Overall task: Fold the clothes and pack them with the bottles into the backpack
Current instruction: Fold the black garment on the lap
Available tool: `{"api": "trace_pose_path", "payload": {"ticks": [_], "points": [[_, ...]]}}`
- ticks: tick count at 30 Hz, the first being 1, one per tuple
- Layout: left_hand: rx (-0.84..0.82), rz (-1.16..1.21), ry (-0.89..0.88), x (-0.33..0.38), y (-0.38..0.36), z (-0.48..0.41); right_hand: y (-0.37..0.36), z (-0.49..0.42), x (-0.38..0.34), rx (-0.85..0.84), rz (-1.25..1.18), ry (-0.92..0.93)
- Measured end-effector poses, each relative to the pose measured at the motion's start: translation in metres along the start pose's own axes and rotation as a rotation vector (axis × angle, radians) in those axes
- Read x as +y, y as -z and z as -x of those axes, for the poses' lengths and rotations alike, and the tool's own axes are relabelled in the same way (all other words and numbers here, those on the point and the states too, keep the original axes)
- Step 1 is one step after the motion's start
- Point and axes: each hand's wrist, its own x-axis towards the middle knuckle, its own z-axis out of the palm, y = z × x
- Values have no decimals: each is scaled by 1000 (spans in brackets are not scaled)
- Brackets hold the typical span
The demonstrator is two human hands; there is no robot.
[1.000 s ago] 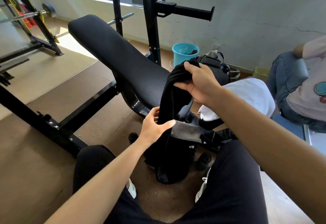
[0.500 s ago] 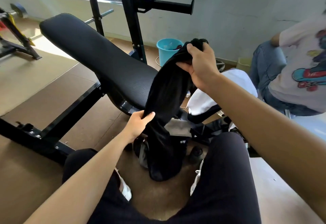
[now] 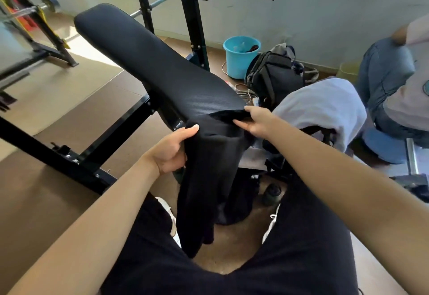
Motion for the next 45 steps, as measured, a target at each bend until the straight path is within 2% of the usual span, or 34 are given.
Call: {"api": "trace_pose_path", "payload": {"ticks": [8,10,13,14,16,19,24,27,30,33,35,37,40,43,45], "points": [[-41,-21,-8,8,-4,-2,45,5,43,-176,175,-253],[-42,-38,-17,11,-8,-4,56,20,46,-142,224,-221],[-41,-18,-34,14,-13,-8,72,55,64,30,329,-37],[-37,-17,-37,14,-16,-10,76,69,73,8,335,-17],[-32,-42,-28,13,-20,-15,79,95,92,-146,348,-7],[-51,-108,-5,12,-23,-20,72,108,109,-292,400,98],[-33,-156,-55,18,-22,-19,49,100,94,-414,87,33],[52,-324,-66,31,-9,-17,47,93,73,-302,144,227],[247,-627,-66,44,7,-19,47,92,44,-167,428,480],[439,-894,-142,49,14,-21,40,88,25,-55,694,667],[580,-1019,-218,47,16,-22,33,82,18,18,770,707],[696,-1068,-268,46,17,-22,25,84,10,-68,683,672],[702,-940,-310,49,17,-24,18,85,-4,-200,543,575],[560,-633,-324,54,7,-22,13,87,-19,-248,483,554],[449,-550,-391,56,6,-20,11,85,-27,-298,438,554]]}}
